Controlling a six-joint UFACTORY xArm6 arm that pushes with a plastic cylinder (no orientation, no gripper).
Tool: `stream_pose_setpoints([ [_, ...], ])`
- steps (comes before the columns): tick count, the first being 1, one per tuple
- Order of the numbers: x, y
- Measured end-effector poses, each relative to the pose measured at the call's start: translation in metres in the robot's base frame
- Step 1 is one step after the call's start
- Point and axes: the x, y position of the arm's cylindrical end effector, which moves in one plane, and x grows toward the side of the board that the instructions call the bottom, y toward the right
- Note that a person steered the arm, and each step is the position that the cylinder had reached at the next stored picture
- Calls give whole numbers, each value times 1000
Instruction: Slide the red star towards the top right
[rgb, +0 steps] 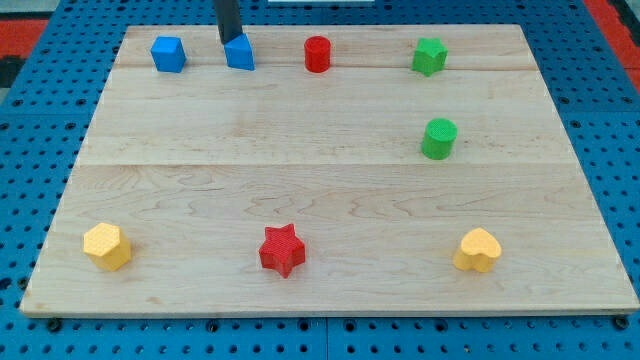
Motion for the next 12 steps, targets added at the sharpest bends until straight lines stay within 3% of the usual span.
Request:
stream_pose_setpoints([
  [1,11,-17],
  [2,87,-34],
  [4,252,-7],
  [6,356,-10],
  [7,369,54],
  [8,312,78],
  [9,302,121],
  [10,321,120],
  [11,308,138],
  [12,260,151],
])
